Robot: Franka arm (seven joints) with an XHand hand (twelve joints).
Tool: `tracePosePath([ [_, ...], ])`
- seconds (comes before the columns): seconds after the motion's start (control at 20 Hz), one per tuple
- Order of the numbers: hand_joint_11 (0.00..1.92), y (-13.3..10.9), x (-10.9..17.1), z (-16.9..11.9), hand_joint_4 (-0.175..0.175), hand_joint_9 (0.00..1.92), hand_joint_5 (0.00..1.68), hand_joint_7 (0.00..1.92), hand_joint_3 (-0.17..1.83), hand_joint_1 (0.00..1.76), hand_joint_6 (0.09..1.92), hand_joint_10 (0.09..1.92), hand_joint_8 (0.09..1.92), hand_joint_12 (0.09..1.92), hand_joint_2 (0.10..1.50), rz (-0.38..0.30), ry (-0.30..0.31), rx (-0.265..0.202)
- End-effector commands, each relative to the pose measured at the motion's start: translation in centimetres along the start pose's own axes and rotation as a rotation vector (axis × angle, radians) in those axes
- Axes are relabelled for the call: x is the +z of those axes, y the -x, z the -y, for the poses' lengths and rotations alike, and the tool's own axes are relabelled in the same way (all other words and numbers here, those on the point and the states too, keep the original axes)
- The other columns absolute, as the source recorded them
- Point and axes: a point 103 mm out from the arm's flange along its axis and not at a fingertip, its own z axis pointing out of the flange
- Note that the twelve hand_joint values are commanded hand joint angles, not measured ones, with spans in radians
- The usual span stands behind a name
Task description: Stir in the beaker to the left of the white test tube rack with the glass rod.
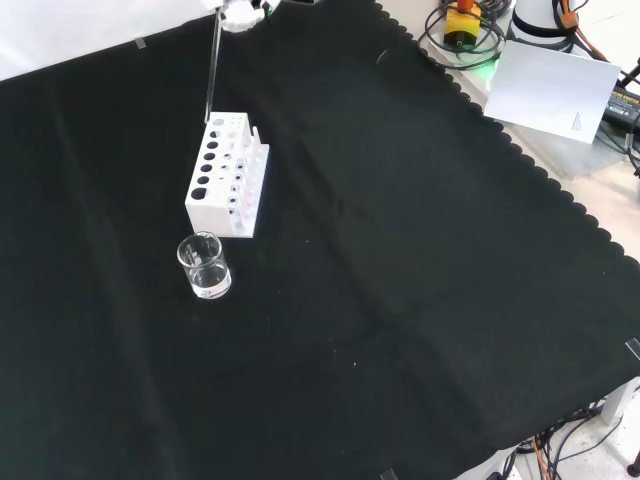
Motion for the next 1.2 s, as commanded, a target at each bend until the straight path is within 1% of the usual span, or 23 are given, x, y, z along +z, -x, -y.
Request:
tracePosePath([
  [0.05, 1.63, -1.4, 2.1, -1.5, -0.175, 1.57, 1.04, 1.14, 0.86, 1.30, 0.93, 0.90, 1.25, 0.74, 0.65, -0.043, -0.029, -0.045],
  [0.2, 1.63, -1.7, 2.9, -2.5, -0.175, 1.57, 1.04, 1.14, 0.86, 1.30, 0.93, 0.90, 1.25, 0.74, 0.65, -0.051, -0.042, -0.070],
  [0.4, 1.63, -1.3, 3.9, -3.4, -0.175, 1.57, 1.04, 1.14, 0.86, 1.30, 0.93, 0.90, 1.25, 0.74, 0.65, -0.060, -0.055, -0.095],
  [0.85, 1.63, -0.4, 6.7, -4.6, -0.175, 1.57, 1.04, 1.14, 0.86, 1.30, 0.93, 0.90, 1.25, 0.74, 0.65, -0.082, -0.089, -0.101],
  [1.2, 1.63, -0.6, 8.9, -5.7, -0.175, 1.57, 1.04, 1.14, 0.86, 1.30, 0.93, 0.90, 1.25, 0.74, 0.65, -0.098, -0.109, -0.114],
])
